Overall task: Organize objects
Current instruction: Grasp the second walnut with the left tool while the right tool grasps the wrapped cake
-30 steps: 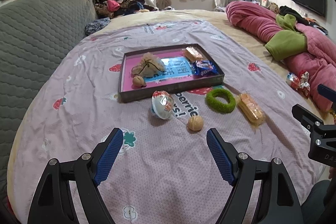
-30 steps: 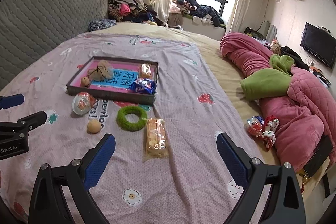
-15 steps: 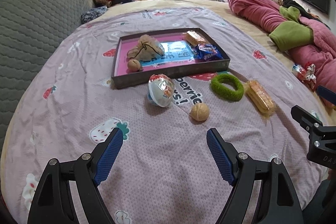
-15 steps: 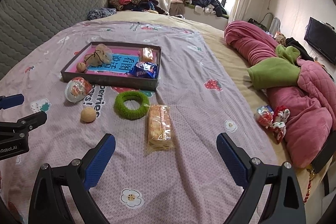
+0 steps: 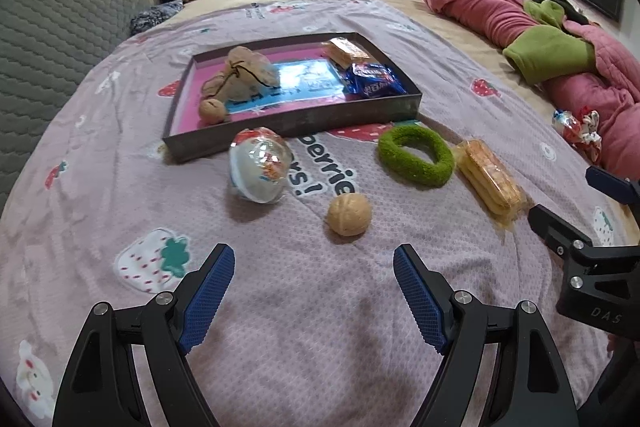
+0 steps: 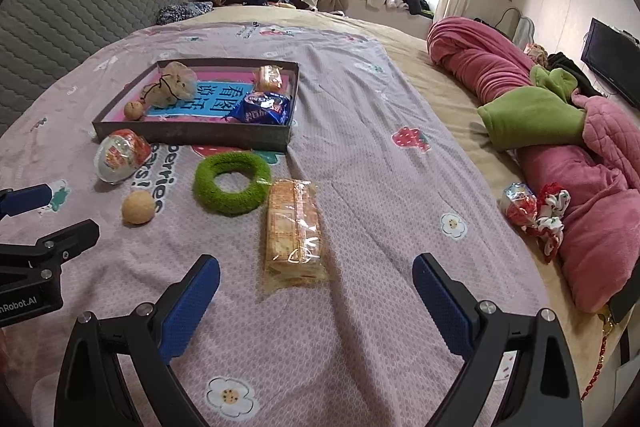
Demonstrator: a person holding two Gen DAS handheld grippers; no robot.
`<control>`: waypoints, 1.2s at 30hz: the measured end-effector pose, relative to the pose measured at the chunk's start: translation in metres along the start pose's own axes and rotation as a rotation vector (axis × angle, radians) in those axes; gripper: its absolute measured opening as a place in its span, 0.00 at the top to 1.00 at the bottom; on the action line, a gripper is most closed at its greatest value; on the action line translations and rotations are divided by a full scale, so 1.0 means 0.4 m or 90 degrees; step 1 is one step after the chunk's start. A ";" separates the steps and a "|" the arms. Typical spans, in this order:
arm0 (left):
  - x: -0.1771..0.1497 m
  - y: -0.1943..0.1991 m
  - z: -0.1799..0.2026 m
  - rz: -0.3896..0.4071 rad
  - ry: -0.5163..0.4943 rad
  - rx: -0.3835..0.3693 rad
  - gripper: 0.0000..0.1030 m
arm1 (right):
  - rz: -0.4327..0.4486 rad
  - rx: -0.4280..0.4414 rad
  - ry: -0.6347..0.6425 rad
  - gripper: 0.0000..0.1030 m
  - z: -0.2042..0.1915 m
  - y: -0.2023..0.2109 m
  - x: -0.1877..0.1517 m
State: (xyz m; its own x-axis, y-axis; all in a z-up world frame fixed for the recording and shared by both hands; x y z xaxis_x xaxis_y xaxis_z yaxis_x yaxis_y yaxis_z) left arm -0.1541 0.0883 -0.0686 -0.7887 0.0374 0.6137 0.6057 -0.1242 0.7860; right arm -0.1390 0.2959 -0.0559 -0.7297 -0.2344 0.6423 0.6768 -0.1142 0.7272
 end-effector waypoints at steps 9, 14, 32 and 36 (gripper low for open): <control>0.005 -0.067 0.040 -0.016 0.002 -0.009 0.20 | -0.016 0.011 -0.008 0.05 0.014 -0.063 -0.008; 0.011 -0.094 0.046 -0.019 0.002 -0.002 0.20 | -0.021 0.020 -0.021 0.05 0.026 -0.097 -0.005; 0.026 -0.179 0.047 -0.040 0.040 -0.021 0.20 | -0.043 0.044 -0.033 0.12 0.013 -0.205 -0.004; 0.029 -0.183 0.045 -0.038 0.051 -0.024 0.21 | -0.037 0.075 -0.037 0.34 -0.003 -0.205 0.000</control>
Point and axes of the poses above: each gripper's, at about its wrist camera, not at the fingertips, and y roughly against the way its jaws point, z to its right, x to its top, the point moved 10 cm from there along -y, roughly the way its jaws point, and after that the axes turned 7 degrees about y, right-handed, at the moved point
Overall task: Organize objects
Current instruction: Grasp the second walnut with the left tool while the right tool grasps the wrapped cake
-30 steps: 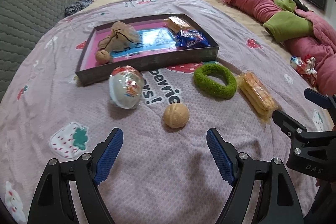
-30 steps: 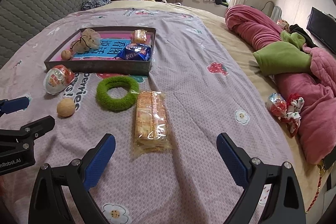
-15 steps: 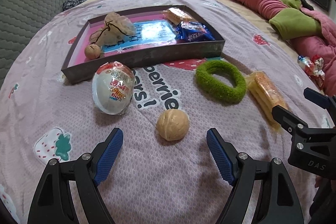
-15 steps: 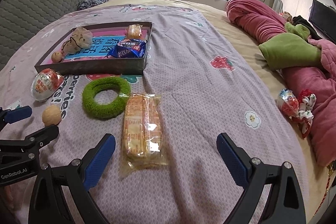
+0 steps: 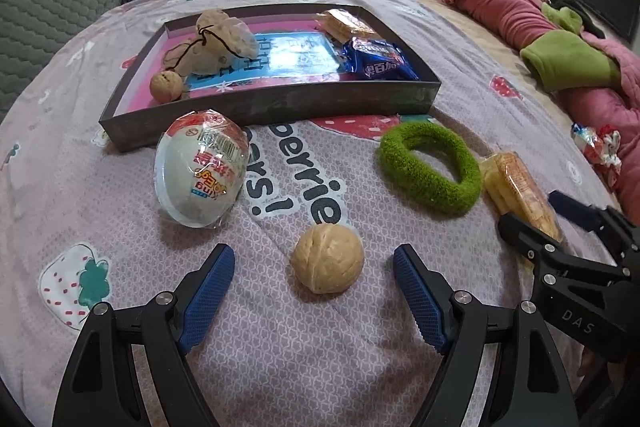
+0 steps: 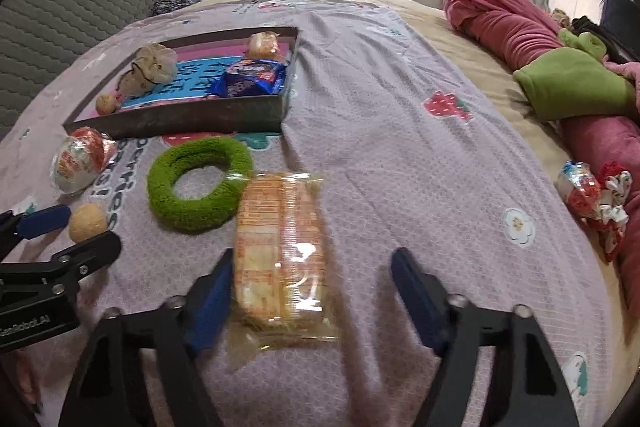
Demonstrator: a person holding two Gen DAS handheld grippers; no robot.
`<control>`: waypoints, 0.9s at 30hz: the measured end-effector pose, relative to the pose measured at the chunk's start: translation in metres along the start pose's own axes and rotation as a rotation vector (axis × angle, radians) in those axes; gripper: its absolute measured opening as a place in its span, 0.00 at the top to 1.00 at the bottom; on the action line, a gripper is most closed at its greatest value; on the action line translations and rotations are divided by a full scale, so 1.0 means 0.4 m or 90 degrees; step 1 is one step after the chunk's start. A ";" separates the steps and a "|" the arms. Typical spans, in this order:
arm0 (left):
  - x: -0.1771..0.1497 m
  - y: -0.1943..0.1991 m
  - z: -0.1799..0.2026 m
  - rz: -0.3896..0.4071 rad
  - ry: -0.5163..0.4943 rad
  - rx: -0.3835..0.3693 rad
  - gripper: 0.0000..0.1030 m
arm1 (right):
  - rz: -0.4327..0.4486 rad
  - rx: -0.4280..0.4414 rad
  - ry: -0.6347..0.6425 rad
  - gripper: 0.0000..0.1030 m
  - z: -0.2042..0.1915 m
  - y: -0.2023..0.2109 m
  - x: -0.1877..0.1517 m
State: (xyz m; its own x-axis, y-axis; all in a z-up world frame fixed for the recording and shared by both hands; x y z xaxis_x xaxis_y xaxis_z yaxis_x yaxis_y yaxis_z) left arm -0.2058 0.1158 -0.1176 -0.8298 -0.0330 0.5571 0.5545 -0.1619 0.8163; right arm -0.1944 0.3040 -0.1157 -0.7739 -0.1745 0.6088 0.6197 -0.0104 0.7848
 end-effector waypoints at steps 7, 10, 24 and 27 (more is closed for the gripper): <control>-0.002 -0.001 0.002 -0.001 0.003 0.000 0.33 | -0.002 0.023 0.021 0.56 -0.033 0.003 -0.002; 0.000 0.001 0.005 -0.003 0.003 -0.001 0.48 | -0.009 0.028 0.013 0.58 -0.034 -0.001 -0.006; -0.009 0.018 0.011 -0.006 -0.004 -0.003 0.67 | -0.003 0.049 0.005 0.61 -0.043 0.030 -0.002; -0.009 0.035 0.011 -0.002 -0.004 0.000 0.67 | 0.005 0.054 0.004 0.61 -0.044 0.047 0.000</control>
Point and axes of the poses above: each gripper's, at about its wrist camera, not at the fingertips, and y roughly against the way its jaws point, z to its right, x to its top, the point moved 10 cm from there along -y, roughly the way its jaws point, and after that the axes turned 7 degrees about y, right-handed, at the moved point
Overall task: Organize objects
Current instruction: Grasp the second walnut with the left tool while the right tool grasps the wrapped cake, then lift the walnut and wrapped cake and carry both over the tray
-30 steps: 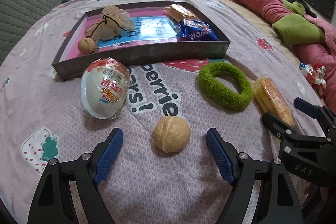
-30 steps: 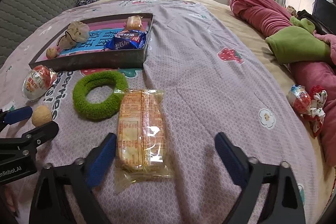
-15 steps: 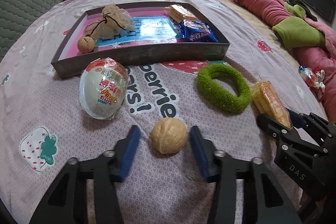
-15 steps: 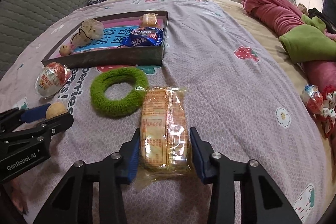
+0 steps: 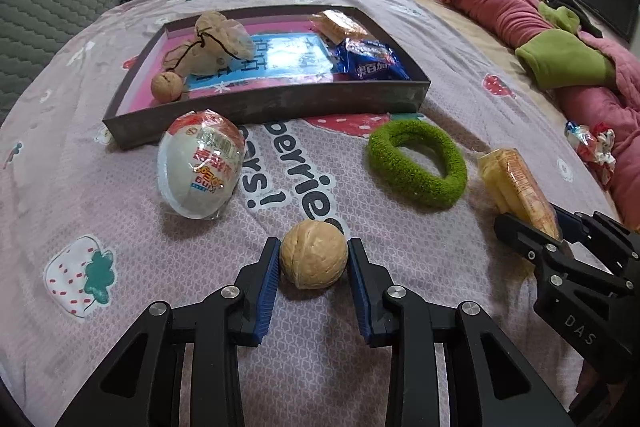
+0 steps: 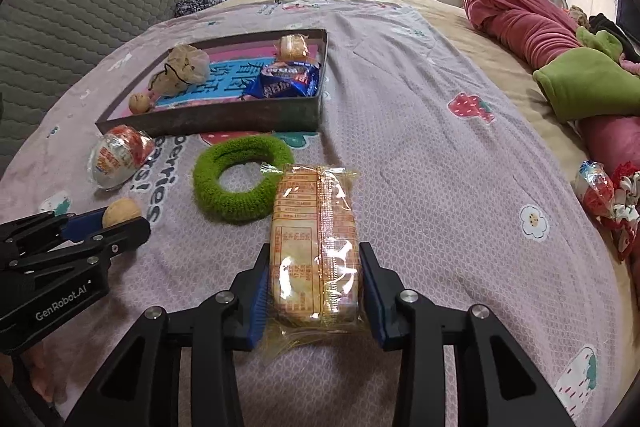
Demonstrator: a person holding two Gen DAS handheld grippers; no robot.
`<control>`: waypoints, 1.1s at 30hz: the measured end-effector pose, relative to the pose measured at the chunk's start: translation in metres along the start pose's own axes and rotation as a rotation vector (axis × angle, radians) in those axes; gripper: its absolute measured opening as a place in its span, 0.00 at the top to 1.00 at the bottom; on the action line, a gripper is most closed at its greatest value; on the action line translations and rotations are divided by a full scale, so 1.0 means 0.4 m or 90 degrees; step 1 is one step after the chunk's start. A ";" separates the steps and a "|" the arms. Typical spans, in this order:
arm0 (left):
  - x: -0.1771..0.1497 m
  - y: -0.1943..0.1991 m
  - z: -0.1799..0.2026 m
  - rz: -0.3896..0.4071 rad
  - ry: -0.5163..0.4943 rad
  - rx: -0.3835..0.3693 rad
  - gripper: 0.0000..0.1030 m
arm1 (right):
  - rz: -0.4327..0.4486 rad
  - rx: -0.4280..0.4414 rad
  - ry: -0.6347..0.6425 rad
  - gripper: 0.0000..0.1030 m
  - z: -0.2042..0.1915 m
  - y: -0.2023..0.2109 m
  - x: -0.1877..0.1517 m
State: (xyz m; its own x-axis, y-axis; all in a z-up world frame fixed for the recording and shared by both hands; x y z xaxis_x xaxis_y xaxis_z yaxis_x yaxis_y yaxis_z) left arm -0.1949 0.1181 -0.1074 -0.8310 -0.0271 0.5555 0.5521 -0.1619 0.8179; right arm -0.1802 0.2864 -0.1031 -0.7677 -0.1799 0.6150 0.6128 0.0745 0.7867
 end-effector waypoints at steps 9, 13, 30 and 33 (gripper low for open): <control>0.002 0.064 -0.010 0.019 -0.003 0.011 0.67 | 0.018 0.016 0.000 0.61 -0.006 0.051 0.006; -0.004 0.096 -0.021 0.028 0.002 0.015 0.67 | 0.028 0.017 0.014 0.61 -0.024 0.076 0.009; -0.014 0.209 -0.084 0.062 0.016 0.042 0.67 | 0.083 0.035 0.051 0.61 -0.103 0.178 0.051; -0.002 0.224 -0.104 0.069 0.020 0.046 0.67 | 0.088 0.040 0.058 0.61 -0.120 0.190 0.055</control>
Point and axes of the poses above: each gripper's, at about its wrist camera, not at the fingertips, and y roughly against the way its jaws point, z to its right, x to its top, the point moved 10 cm from there along -y, roughly the way its jaws point, and after that the axes turned 7 degrees about y, right-handed, at the moved point
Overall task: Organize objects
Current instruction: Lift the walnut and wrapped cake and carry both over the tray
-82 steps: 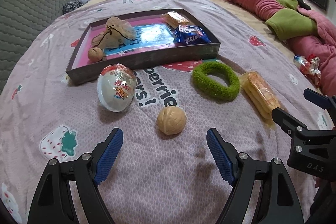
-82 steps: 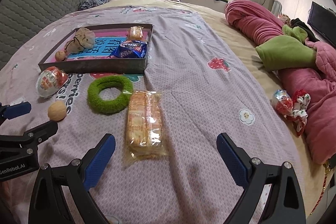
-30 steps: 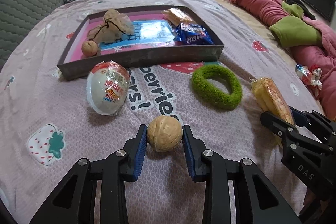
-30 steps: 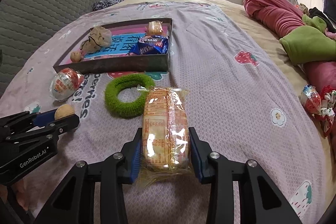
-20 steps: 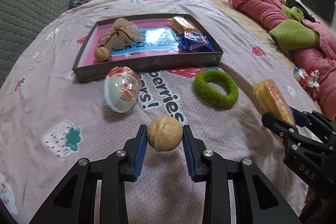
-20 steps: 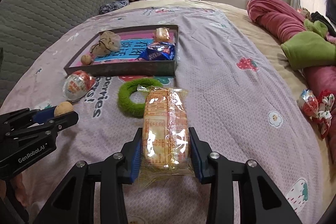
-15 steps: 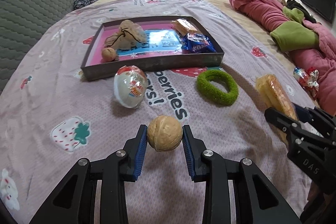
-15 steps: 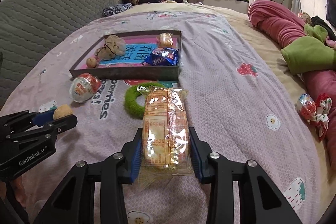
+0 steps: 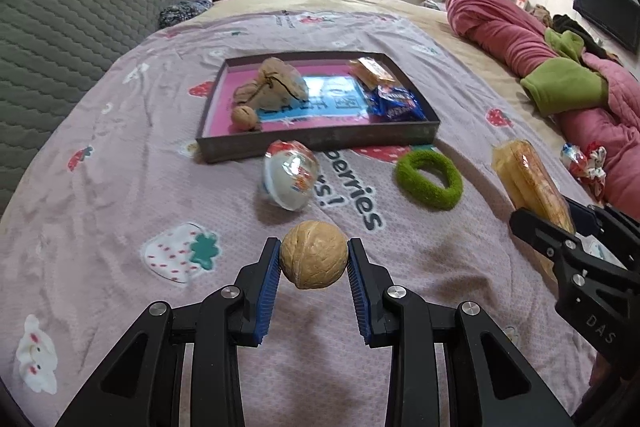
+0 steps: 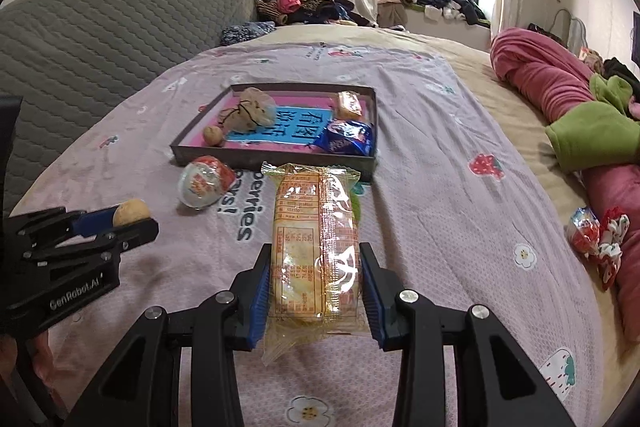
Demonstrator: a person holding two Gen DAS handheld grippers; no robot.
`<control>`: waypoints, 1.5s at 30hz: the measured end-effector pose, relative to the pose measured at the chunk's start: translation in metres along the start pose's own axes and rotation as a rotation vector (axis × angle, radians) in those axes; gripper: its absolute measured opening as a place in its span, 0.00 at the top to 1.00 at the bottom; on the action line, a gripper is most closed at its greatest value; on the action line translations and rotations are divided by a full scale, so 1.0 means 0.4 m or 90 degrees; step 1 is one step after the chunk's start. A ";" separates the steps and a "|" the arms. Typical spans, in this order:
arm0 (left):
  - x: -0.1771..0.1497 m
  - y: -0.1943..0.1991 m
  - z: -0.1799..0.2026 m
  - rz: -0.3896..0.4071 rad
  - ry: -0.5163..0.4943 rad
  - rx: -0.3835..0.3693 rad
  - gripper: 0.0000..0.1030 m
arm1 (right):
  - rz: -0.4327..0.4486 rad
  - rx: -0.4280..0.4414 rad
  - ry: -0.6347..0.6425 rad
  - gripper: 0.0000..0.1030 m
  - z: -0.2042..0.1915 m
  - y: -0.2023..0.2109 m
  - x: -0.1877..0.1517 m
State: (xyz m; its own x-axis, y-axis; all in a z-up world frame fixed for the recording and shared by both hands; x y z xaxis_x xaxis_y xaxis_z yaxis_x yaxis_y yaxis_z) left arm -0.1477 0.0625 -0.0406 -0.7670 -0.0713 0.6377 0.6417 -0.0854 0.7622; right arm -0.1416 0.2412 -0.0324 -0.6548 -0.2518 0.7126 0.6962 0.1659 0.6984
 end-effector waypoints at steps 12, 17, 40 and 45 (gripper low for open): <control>0.058 0.043 -0.044 0.024 0.002 0.002 0.67 | 0.009 -0.005 0.010 0.61 -0.043 0.029 0.050; 0.087 0.056 -0.054 0.033 -0.002 0.002 0.67 | 0.015 -0.003 0.010 0.61 -0.056 0.037 0.078; 0.272 0.052 -0.095 0.068 -0.003 0.013 0.67 | 0.067 -0.013 0.037 0.61 -0.066 0.024 0.325; 0.340 0.030 -0.094 0.079 -0.011 0.020 0.67 | 0.083 -0.021 0.050 0.61 -0.060 0.017 0.392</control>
State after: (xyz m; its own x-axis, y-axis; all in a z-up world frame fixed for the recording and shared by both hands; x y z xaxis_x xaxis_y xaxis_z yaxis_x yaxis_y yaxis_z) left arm -0.2443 0.0143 0.0513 -0.6817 -0.0615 0.7291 0.7316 -0.0459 0.6802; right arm -0.2325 0.1799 0.0825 -0.5341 -0.3047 0.7886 0.7838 0.1712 0.5969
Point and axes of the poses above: each gripper's, at about its wrist camera, not at the fingertips, and y roughly against the way its jaws point, z to its right, x to its top, the point moved 10 cm from there along -y, roughly the way its jaws point, and after that the axes turned 7 degrees about y, right-handed, at the moved point
